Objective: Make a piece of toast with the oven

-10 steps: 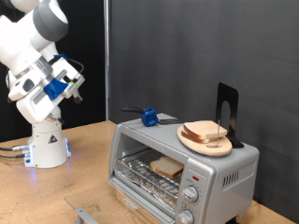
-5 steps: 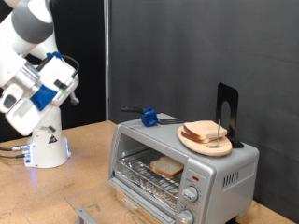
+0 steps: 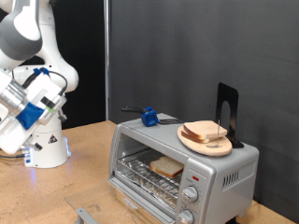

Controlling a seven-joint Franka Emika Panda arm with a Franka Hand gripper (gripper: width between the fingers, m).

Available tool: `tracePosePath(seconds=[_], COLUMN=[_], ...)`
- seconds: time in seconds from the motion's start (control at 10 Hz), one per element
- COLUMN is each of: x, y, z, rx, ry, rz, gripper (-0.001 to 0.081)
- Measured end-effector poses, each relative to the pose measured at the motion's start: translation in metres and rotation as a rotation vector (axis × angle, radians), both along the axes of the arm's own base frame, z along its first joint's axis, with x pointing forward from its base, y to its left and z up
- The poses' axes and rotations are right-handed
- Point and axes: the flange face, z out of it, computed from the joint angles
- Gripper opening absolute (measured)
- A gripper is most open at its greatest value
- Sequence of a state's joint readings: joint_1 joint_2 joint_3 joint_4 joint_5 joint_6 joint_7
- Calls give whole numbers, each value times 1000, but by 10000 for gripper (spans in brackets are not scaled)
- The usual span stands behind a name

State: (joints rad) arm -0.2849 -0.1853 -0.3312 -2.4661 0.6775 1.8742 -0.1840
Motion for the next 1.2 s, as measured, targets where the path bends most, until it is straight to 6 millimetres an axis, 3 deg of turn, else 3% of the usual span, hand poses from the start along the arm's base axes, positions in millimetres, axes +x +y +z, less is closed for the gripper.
tracePosePath(seconds=[0.7,1.0,1.2], x=[5,4,-3], y=[-8,-7,-16], z=[-44,-42,-53], rx=[21,103,141], ry=[-40,-91,-99], rz=[90,40,-7], gripper=[808,808,808])
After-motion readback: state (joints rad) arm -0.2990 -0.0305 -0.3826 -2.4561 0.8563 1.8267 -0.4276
